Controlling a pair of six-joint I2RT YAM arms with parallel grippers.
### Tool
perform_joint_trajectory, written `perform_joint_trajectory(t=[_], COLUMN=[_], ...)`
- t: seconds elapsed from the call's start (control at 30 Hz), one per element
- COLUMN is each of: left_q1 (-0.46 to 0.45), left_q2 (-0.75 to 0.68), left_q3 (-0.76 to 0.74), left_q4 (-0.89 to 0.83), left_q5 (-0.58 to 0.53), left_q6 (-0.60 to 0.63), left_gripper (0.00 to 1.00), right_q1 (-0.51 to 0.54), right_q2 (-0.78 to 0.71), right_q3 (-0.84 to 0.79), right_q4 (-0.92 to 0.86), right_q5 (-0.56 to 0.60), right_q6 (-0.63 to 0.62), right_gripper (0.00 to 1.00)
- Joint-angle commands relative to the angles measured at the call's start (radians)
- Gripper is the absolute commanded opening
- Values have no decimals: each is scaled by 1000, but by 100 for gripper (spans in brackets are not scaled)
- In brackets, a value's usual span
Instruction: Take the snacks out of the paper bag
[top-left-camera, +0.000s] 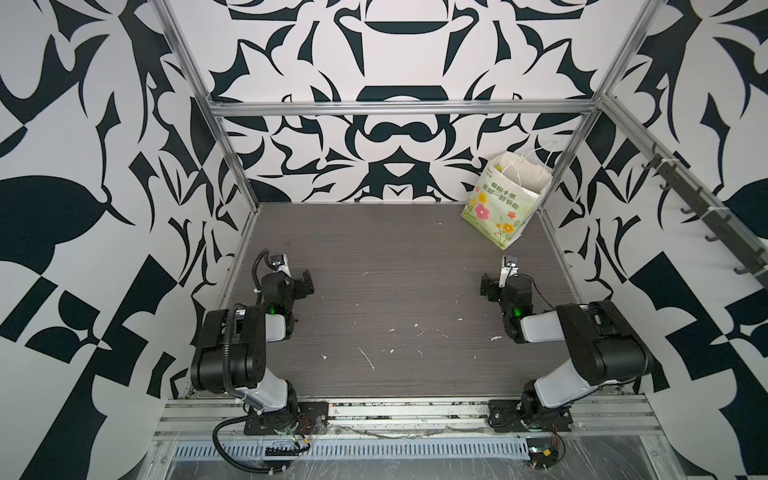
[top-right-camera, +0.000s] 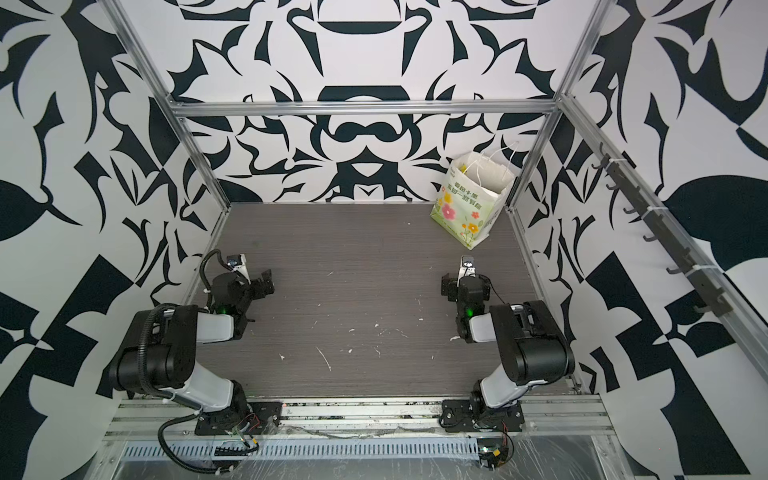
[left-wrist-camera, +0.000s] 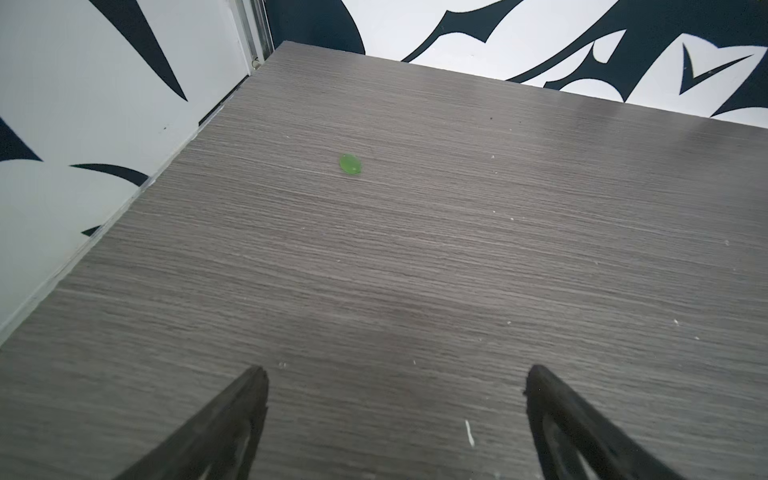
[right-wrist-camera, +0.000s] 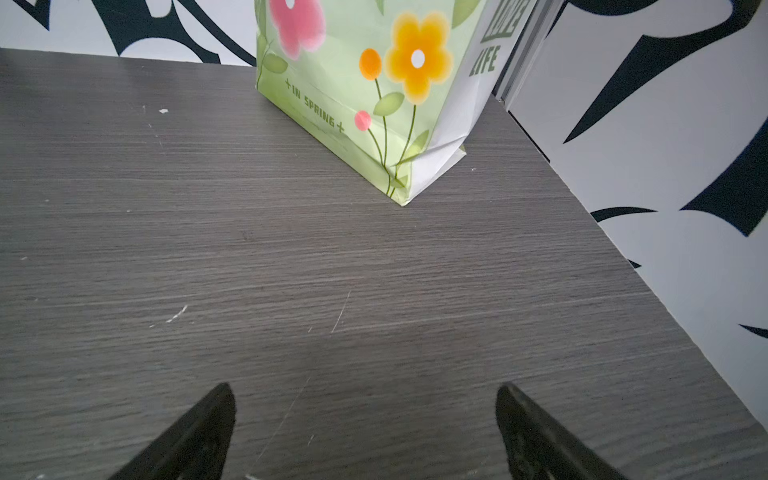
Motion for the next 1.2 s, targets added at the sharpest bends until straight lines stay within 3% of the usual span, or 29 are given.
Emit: perform_joint_trajectory(t=[0.0, 1.0, 1.13, 1.17], left_q1=[-1, 0, 0, -4], left_q2=[-8, -8, -15, -32], left_q3=[20, 19, 9, 7], left_q4=[12, 16, 36, 50], left_q5=[7, 13, 21, 51], left_q6=[-1, 2, 0, 11], left_gripper=[99, 99, 100, 100], right_q1=[3, 4, 4, 4], right_q2=[-17, -16, -49, -109], right_q3=[18, 16, 12, 24], right_q4=[12, 19, 18, -67], right_q5=[-5, -16, 81, 124], right_q6=[-8, -16, 18, 38], right_gripper=[100, 100, 100, 100])
